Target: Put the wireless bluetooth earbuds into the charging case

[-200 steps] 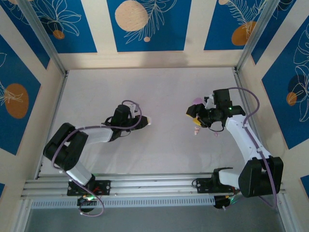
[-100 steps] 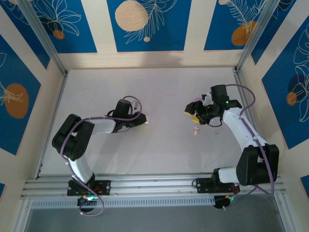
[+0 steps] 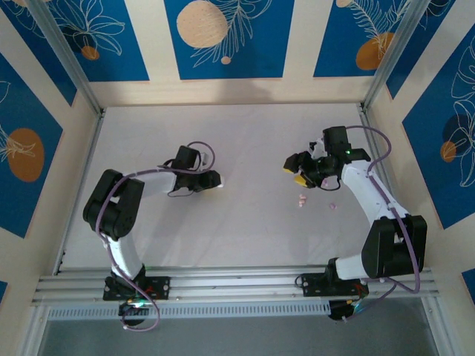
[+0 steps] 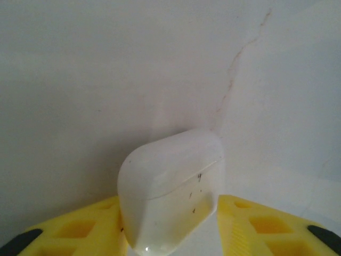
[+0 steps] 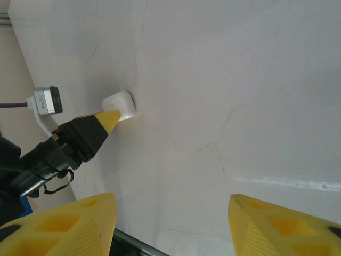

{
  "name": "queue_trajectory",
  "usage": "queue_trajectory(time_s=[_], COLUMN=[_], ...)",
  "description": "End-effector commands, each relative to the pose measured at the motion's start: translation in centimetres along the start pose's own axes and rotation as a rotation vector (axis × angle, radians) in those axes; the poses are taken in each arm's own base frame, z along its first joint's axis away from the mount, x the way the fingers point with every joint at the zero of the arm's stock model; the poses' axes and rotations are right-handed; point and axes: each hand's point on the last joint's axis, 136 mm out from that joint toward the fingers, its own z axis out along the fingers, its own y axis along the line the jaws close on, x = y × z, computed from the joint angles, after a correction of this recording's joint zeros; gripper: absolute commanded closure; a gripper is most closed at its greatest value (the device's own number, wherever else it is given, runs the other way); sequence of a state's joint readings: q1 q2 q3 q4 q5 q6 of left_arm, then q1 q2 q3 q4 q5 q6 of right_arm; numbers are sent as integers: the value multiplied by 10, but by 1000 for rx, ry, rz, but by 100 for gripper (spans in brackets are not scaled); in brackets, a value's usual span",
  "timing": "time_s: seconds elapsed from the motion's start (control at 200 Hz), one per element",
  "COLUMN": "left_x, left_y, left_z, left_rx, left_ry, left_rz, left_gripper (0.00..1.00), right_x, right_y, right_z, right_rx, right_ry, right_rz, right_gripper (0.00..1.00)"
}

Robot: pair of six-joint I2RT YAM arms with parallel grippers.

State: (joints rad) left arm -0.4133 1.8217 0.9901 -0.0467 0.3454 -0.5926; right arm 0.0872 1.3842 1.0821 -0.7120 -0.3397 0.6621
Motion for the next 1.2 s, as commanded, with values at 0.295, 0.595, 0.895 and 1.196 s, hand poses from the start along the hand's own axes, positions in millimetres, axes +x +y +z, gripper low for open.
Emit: queue_trajectory(time_s=[0.295,0.595,0.895,1.196], left_x=[-28,-25,-14,-4], left_y=[3,-25,-38,-56], left_z=[-78,-166,-209,-206], left_rx=[-168,-56,28,169], left_ry=[-161,-438,-585,-555], left_rz=[131,171,224,223], left_gripper=[39,31,17,0], right_x=[-22,-46,-98,-141], right_y=[-11,-33,-77,-107], right_z=[-44,-61,-31,6], right_rx=[130,238,296,408], right_ry=[-277,-333,-217,-131], right_rz=[-141,-94,-30,-89], right_gripper=[39,18,16,18])
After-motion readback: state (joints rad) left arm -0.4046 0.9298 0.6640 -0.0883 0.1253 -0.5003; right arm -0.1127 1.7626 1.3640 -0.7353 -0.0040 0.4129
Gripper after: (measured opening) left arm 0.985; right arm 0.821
